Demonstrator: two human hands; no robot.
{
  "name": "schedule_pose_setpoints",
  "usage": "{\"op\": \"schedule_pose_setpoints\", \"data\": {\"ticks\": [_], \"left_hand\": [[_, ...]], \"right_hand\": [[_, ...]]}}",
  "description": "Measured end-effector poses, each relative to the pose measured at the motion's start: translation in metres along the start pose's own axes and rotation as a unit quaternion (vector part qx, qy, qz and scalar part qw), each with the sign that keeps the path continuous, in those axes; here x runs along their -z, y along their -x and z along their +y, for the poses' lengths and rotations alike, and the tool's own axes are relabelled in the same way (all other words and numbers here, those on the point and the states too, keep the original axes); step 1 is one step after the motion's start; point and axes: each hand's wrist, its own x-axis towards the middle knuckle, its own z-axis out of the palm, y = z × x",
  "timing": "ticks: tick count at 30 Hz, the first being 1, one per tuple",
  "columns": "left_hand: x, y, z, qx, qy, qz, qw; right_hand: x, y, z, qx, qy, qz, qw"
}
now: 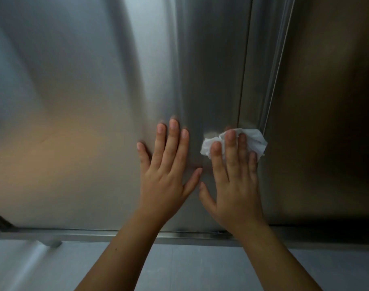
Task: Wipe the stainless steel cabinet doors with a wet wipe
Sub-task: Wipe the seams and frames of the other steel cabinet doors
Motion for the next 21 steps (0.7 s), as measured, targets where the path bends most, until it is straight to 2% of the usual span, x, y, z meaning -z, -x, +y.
{"op": "schedule_pose_setpoints", "data": {"ticks": [6, 21], "left_hand": [[-0.004, 0.009, 0.001, 0.004, 0.007, -0.011, 1.000], [-0.013, 0.033, 0.007, -0.009, -0.007, -0.029, 1.000]], "right_hand": [[0.008, -0.008, 0.010, 0.040, -0.019, 0.008, 0.999], [-0.022, 0.051, 0.006, 0.013, -0.020, -0.030, 0.999]]}}
